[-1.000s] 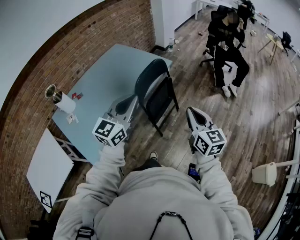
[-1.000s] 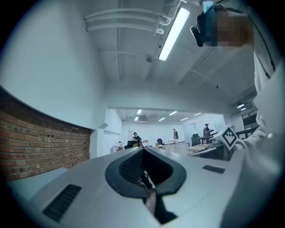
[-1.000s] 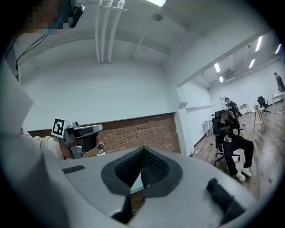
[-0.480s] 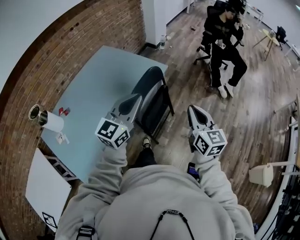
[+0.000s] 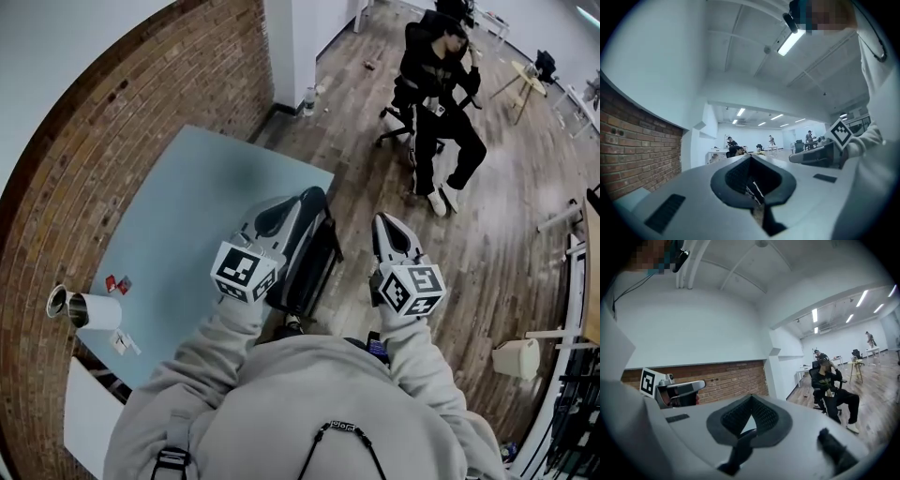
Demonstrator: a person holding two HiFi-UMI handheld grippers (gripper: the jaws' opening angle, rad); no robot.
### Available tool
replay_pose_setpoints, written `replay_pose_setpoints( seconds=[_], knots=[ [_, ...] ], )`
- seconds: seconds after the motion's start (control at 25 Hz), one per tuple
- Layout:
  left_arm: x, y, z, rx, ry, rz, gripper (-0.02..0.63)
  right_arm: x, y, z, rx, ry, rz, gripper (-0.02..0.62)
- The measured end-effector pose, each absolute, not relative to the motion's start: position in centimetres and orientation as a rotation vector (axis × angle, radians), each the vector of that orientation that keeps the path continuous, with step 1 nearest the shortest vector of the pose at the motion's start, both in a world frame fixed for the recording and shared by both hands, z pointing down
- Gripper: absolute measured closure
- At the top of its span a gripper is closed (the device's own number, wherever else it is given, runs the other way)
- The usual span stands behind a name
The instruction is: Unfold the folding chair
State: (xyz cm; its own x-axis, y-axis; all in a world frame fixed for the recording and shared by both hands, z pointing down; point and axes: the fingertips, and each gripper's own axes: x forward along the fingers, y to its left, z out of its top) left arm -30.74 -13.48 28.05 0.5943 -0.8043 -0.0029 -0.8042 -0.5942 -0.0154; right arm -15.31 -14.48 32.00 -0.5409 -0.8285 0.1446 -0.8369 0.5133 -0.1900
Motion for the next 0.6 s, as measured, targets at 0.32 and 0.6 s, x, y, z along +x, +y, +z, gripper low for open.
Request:
replay_pose_setpoints(
  seconds=[0.32, 0.6],
  knots=[
    [-30.4, -17.3, 32.0, -2.897, 1.456, -0.112, 0.601, -15.7, -18.9, 34.1, 1.463, -2.642, 0.446, 0.595],
    [-31.4, -19.3, 37.2, -3.015, 1.473, -0.267, 0.601, -17.4, -20.6, 40.6, 1.402, -2.534, 0.603, 0.595]
  ],
)
